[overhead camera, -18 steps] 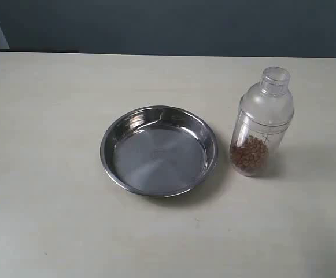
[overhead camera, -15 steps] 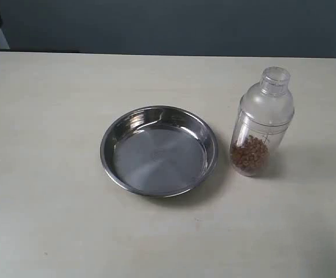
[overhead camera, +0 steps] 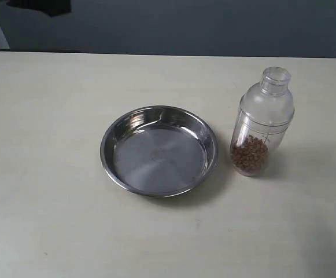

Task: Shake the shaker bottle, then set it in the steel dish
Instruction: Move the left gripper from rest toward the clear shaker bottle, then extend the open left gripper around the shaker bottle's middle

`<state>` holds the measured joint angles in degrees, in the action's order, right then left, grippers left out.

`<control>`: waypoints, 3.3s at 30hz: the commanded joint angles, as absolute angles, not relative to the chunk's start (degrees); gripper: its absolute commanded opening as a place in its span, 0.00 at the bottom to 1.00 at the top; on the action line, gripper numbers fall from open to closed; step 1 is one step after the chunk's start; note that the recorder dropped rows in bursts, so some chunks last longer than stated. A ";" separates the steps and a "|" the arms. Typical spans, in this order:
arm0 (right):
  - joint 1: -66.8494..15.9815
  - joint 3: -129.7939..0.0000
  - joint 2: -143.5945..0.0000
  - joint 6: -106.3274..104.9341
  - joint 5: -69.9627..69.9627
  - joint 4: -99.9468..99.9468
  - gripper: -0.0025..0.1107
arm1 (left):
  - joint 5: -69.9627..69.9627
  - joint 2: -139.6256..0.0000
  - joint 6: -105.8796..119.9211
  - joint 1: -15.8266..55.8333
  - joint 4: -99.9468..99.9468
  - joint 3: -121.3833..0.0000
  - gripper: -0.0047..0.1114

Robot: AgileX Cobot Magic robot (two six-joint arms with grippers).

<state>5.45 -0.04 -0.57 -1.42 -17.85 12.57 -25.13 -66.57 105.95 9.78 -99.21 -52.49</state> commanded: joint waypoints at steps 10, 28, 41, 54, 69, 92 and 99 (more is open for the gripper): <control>5.69 0.00 -0.28 -1.47 -17.44 12.47 0.02 | -11.57 -67.89 107.25 25.64 -90.30 -52.12 0.04; 5.69 0.00 -0.28 -1.47 -17.44 12.47 0.02 | 23.35 -76.01 -23.46 30.46 25.47 -52.07 0.04; 5.69 0.00 -0.28 -1.47 -17.44 12.47 0.02 | 27.05 -80.64 -19.34 30.55 19.53 -51.96 0.04; 5.69 0.00 -0.28 -1.47 -17.44 12.47 0.02 | 40.08 -87.55 -27.37 30.55 34.55 -51.96 0.12; 5.69 0.00 -0.28 -1.47 -17.44 12.47 0.02 | 56.81 -102.11 -30.90 30.37 38.70 -56.85 0.95; 5.69 0.00 -0.28 -1.47 -17.44 12.47 0.02 | 60.42 -125.33 -41.51 32.23 46.48 -76.99 0.95; 5.69 0.00 -0.28 -1.47 -17.44 12.47 0.02 | 59.82 -128.69 -41.50 32.23 46.74 -79.20 0.95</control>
